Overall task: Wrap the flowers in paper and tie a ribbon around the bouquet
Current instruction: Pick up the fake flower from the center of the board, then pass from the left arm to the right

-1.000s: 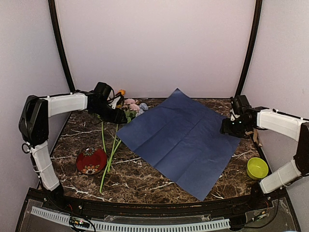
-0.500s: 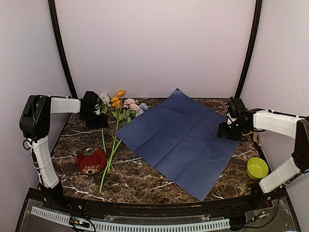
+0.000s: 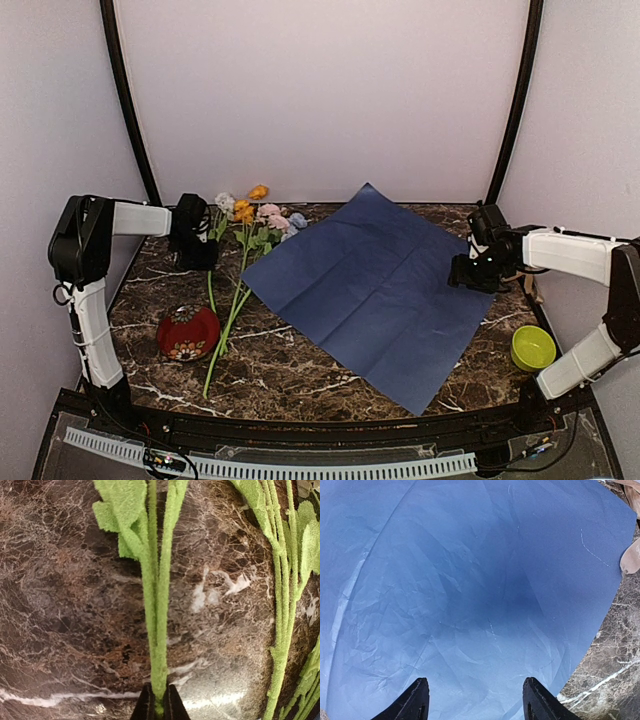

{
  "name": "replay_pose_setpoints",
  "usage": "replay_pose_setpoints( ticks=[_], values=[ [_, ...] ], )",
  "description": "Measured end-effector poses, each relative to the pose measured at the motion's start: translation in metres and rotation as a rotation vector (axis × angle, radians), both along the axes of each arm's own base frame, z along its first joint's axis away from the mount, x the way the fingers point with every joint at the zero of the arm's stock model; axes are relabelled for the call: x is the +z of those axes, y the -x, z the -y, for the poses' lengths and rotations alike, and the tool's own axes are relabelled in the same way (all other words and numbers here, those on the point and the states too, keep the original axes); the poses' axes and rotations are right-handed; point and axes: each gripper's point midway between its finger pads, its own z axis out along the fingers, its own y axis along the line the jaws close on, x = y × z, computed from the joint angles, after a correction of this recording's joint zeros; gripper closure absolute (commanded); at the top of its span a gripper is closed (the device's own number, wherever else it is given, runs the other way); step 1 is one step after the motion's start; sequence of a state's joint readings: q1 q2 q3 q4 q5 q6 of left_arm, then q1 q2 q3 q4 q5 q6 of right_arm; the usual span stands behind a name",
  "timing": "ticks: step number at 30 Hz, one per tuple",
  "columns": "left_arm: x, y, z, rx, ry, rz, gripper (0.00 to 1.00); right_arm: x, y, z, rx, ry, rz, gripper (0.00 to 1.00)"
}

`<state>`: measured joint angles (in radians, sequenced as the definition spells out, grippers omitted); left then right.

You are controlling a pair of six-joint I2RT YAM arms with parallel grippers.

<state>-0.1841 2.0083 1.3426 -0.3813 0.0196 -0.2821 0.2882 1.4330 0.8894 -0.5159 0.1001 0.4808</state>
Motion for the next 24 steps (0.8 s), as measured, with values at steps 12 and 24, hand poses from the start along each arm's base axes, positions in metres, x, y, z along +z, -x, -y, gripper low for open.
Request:
replay_pose_setpoints(
  ticks=[12,24],
  values=[
    [0.054,-0.023,-0.022,0.105,0.036,0.155,1.0,-0.001,0.001,0.0,0.0,0.0,-0.001,0.35],
    [0.222,-0.015,-0.032,0.158,0.099,0.787,1.0,0.041,-0.006,-0.016,0.049,-0.075,0.158,0.34]
  ],
)
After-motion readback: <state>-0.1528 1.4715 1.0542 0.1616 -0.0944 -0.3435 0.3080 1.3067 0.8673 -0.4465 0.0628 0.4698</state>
